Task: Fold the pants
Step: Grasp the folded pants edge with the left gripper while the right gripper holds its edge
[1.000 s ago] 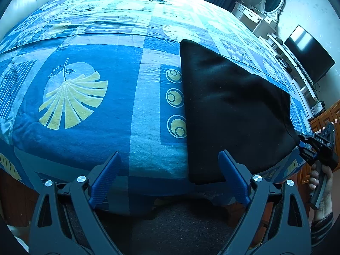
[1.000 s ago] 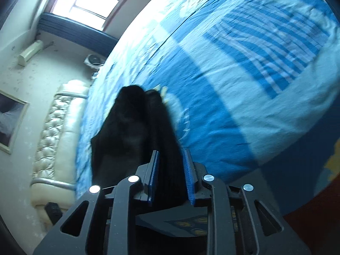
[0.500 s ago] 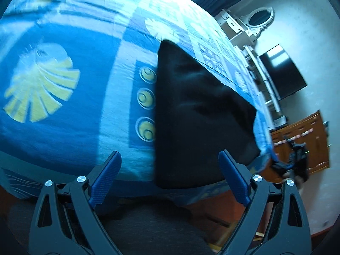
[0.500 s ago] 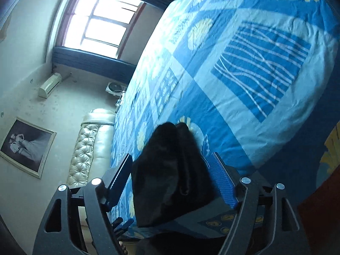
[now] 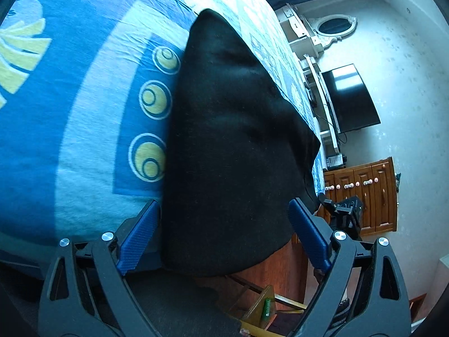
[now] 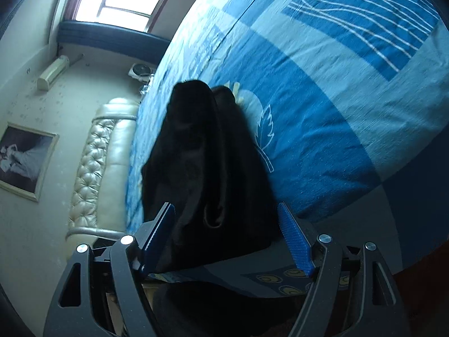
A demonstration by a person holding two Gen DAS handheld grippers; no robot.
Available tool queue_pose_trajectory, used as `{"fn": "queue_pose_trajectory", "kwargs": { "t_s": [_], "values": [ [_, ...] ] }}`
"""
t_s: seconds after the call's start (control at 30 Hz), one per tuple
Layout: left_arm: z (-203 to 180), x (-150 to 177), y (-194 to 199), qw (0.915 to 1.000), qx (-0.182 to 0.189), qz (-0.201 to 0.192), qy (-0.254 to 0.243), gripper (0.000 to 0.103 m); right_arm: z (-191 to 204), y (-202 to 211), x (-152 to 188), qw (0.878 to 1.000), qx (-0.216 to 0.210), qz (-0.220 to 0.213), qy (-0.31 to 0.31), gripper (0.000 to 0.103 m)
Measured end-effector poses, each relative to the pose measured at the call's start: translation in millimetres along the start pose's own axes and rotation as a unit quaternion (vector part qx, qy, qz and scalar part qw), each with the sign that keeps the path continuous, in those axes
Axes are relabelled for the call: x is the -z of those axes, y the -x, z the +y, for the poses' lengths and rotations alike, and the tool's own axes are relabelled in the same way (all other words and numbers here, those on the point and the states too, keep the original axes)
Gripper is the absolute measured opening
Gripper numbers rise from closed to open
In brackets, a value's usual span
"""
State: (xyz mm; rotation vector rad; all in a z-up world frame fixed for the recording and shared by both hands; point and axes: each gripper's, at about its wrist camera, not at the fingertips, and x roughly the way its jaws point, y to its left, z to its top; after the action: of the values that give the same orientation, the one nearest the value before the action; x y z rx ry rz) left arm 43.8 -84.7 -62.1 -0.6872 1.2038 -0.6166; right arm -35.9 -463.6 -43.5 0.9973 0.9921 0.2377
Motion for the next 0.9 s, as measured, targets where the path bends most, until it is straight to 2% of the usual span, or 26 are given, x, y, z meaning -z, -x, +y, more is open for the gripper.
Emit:
{"fn": "queue_pose_trajectory", "kwargs": {
  "t_s": [0.17,0.23,0.27,0.3,0.4,0.47,0.67,0.9],
  "values": [
    [0.1,1.4,-8.9,0.9999,0.008,0.002,-0.013,0.092,6.5,-11.5,0.9,1.000,-0.004,0.002,0.009,0.076],
    [-2.1,0.4,-13.2,0.9998,-0.004,0.003,-0.021,0.082,11.2,-14.9,-0.1,1.000,0.009,0.002,0.023,0.073],
    [-2.7,0.3,-16.3,0.9993,-0.025,0.005,-0.027,0.069,13.2,-16.7,0.4,0.999,0.022,0.001,0.030,0.066],
    [-2.4,0.1,-16.9,0.9988,-0.036,0.007,-0.033,0.061,14.0,-19.2,0.0,0.999,0.033,0.002,0.037,0.058],
    [-6.5,-1.0,-16.8,0.9977,-0.053,0.002,-0.044,0.049,19.4,-21.3,2.1,0.998,0.039,-0.001,0.046,0.052],
    [-10.4,-0.7,-15.1,0.9969,-0.062,-0.002,-0.049,0.045,21.6,-21.5,2.7,0.998,0.042,-0.004,0.047,0.051],
    [-29.7,-2.5,-12.0,0.9905,-0.106,-0.009,-0.088,0.036,28.1,-26.1,3.7,0.998,0.046,-0.008,0.049,0.049],
    [-22.6,-8.9,7.6,0.9842,-0.143,-0.020,-0.103,0.035,44.9,-43.4,6.0,0.997,0.041,0.009,0.063,0.049]
  ]
}}
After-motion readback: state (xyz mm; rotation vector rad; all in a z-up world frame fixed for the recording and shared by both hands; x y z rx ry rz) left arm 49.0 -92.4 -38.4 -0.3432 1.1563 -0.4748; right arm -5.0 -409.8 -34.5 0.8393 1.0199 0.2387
